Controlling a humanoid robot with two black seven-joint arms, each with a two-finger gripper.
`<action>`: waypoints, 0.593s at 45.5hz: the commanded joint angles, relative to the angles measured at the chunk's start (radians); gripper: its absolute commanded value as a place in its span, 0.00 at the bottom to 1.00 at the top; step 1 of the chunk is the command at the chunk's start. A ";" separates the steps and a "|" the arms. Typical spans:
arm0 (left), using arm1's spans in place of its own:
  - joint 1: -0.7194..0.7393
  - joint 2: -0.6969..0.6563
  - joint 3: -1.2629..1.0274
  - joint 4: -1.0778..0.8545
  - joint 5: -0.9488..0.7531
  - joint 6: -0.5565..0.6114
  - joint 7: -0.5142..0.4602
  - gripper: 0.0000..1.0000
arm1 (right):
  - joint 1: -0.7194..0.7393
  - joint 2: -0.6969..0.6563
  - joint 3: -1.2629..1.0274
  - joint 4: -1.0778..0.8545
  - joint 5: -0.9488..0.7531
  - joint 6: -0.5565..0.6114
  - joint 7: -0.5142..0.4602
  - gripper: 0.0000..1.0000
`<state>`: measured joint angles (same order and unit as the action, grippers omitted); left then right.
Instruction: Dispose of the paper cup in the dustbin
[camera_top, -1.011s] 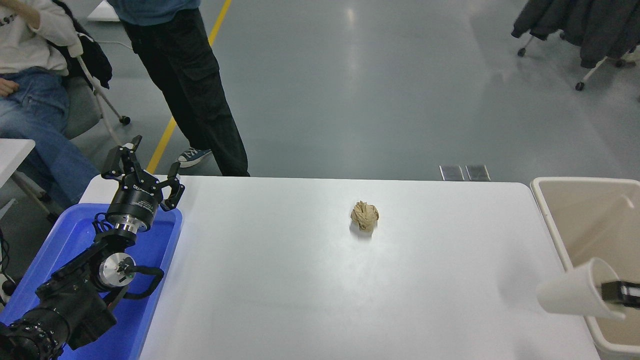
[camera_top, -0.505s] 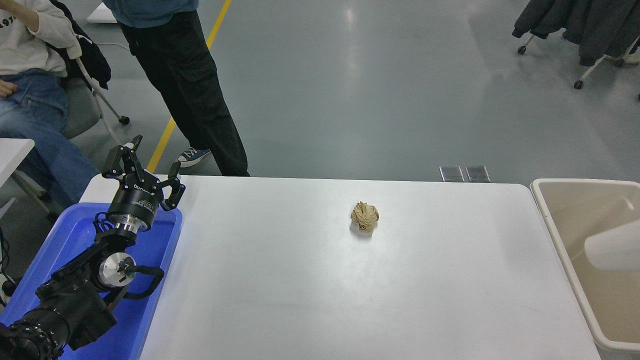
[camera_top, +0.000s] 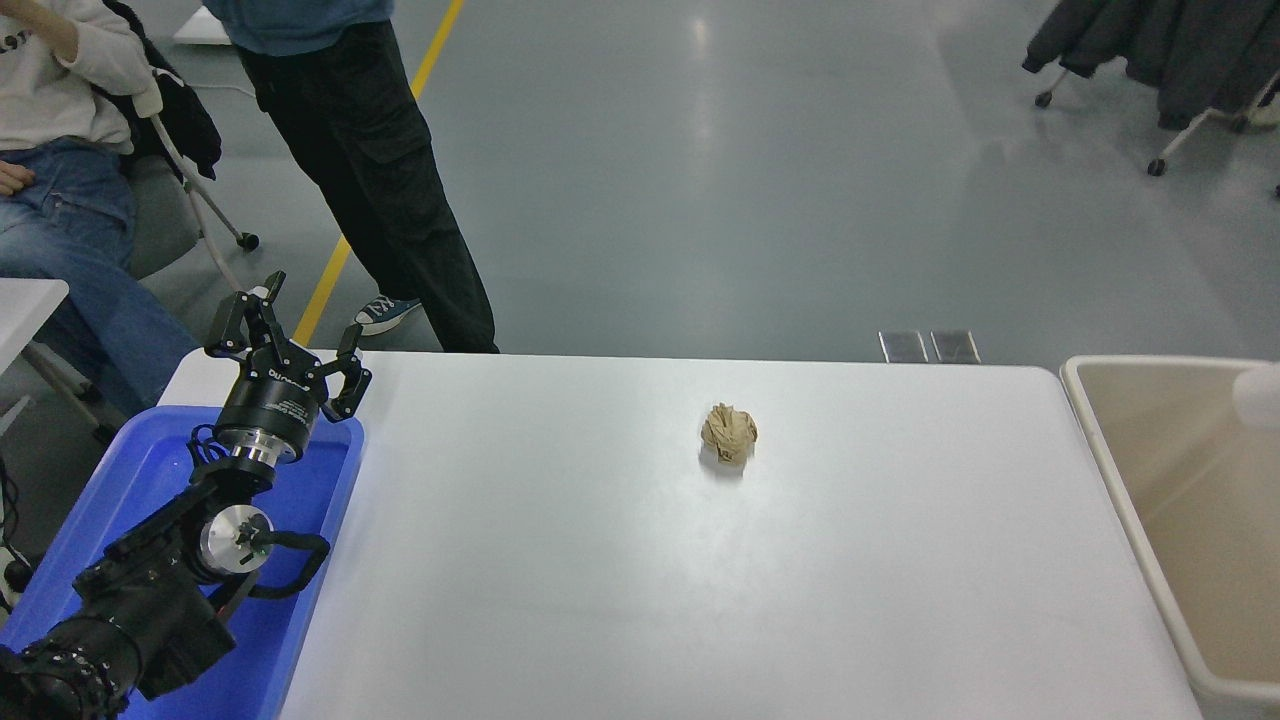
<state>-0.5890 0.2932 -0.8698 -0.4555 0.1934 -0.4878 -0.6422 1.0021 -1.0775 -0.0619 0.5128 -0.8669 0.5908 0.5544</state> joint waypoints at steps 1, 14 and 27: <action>0.000 0.000 0.000 0.000 0.000 0.000 -0.001 1.00 | -0.163 0.347 -0.001 -0.513 0.275 -0.005 -0.001 0.00; 0.000 0.000 0.000 0.000 0.000 0.000 0.001 1.00 | -0.283 0.518 0.017 -0.648 0.672 -0.149 -0.234 0.00; 0.000 0.000 0.000 0.000 0.000 0.000 0.001 1.00 | -0.313 0.610 0.111 -0.642 0.980 -0.384 -0.534 0.00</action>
<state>-0.5890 0.2930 -0.8698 -0.4556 0.1932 -0.4878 -0.6423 0.7278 -0.5604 -0.0286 -0.0911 -0.1207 0.3709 0.2264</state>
